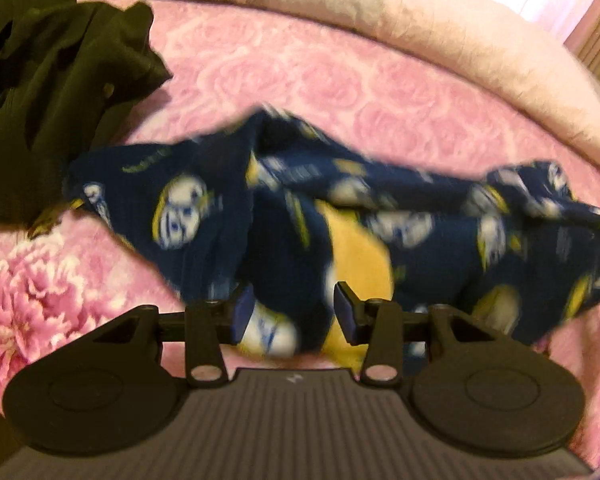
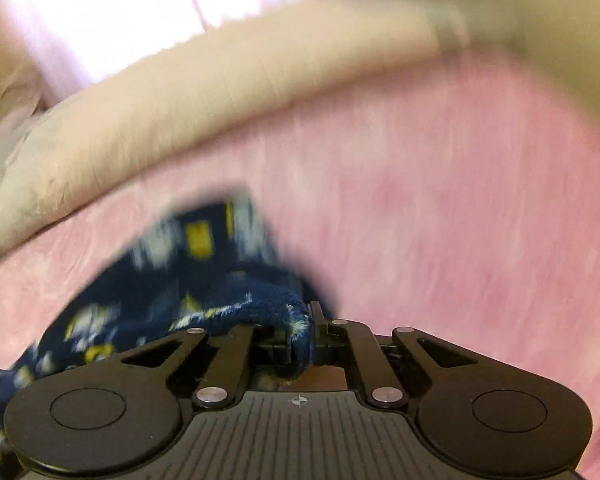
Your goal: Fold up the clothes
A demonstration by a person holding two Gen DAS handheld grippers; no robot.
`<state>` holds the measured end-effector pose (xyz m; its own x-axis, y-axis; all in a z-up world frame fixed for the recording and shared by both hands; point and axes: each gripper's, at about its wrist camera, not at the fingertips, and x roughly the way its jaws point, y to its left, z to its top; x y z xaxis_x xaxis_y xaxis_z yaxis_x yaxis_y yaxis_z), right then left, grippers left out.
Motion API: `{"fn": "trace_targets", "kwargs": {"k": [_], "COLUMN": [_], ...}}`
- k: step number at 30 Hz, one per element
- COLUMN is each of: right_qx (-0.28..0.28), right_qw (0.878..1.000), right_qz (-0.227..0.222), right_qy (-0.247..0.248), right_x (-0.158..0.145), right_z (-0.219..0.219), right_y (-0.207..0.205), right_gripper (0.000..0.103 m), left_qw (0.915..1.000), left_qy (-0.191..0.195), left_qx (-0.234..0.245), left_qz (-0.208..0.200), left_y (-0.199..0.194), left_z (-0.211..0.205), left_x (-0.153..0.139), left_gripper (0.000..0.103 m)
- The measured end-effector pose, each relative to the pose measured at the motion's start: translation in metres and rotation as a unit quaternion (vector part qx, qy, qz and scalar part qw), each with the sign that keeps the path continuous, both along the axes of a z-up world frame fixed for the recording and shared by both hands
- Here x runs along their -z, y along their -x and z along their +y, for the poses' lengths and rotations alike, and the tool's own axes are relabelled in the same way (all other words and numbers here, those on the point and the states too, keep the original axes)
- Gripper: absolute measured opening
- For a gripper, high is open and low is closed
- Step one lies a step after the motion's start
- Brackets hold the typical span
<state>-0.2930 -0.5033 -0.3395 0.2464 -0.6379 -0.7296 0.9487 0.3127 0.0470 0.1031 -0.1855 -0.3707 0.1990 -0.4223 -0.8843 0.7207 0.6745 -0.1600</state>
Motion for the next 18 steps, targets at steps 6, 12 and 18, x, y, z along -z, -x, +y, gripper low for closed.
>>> {"fn": "trace_targets", "kwargs": {"k": [6,12,18], "right_qx": [-0.089,-0.222,-0.075], "right_qw": [0.963,0.923,0.994], "right_qz": [0.096,0.192,0.077], "right_qy": [0.237,0.248,-0.020], "right_x": [-0.135,-0.139,-0.013], "right_z": [-0.055,-0.066,-0.058], "right_y": [-0.066,-0.148,-0.037], "right_gripper": [0.006,0.094,0.094], "left_qw": [0.9987,0.9989,0.9999], "left_qy": [0.050,0.047,0.007], "left_qx": [-0.009,-0.008,0.012], "left_qz": [-0.008,0.001,0.005], "left_y": [-0.005,-0.007,0.000], "left_z": [-0.009,-0.023,-0.022], "left_x": [-0.033,-0.029,-0.004], "left_gripper": [0.039,0.039,0.039]}}
